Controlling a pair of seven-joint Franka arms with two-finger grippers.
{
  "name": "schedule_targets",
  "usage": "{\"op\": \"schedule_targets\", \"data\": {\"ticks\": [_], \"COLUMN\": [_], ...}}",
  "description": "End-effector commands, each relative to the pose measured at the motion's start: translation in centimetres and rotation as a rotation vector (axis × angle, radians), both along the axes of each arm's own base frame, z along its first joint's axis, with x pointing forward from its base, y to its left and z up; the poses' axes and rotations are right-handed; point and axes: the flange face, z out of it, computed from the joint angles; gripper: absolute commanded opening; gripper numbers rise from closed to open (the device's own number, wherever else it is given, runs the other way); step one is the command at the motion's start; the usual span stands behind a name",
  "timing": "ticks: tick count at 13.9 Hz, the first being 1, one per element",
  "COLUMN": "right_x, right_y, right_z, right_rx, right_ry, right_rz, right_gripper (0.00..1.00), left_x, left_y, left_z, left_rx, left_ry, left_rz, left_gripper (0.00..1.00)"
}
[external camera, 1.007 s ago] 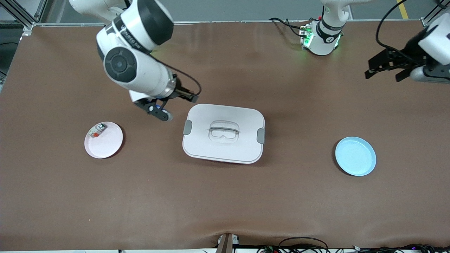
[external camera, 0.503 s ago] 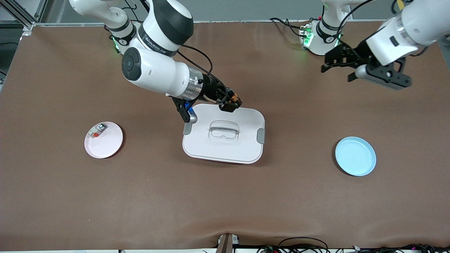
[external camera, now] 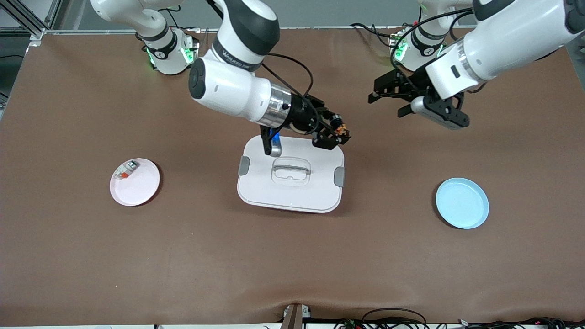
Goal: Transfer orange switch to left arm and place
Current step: 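Grasp the switch with the left gripper from the right gripper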
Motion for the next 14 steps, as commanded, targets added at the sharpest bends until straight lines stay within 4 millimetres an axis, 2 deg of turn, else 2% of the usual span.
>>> {"op": "schedule_targets", "data": {"ticks": [1,4,6,10,14], "right_x": [0.8,0.8,0.8,0.8,0.7], "right_y": [1.2,1.2,1.2,1.2,1.3], "right_z": [0.9,0.7,0.7,0.7,0.7], "right_rx": [0.037,0.034,0.034,0.034,0.032], "right_ry": [0.021,0.022,0.022,0.022,0.019], "right_rz": [-0.029,-0.027,-0.027,-0.027,-0.024], "right_gripper": [0.20,0.20,0.20,0.20,0.20], "left_x": [-1.0,-0.5,-0.3,1.7,2.1], "left_y": [-0.5,-0.9,-0.9,-1.3,-2.2], "left_z": [-0.5,-0.2,-0.2,-1.8,-2.5], "left_rx": [-0.042,-0.132,-0.153,-0.179,-0.214], "left_ry": [-0.019,-0.028,-0.058,-0.098,-0.095], "left_rz": [0.018,0.027,0.003,0.047,0.069], "left_gripper": [0.98,0.97,0.91,0.75,0.72]}}
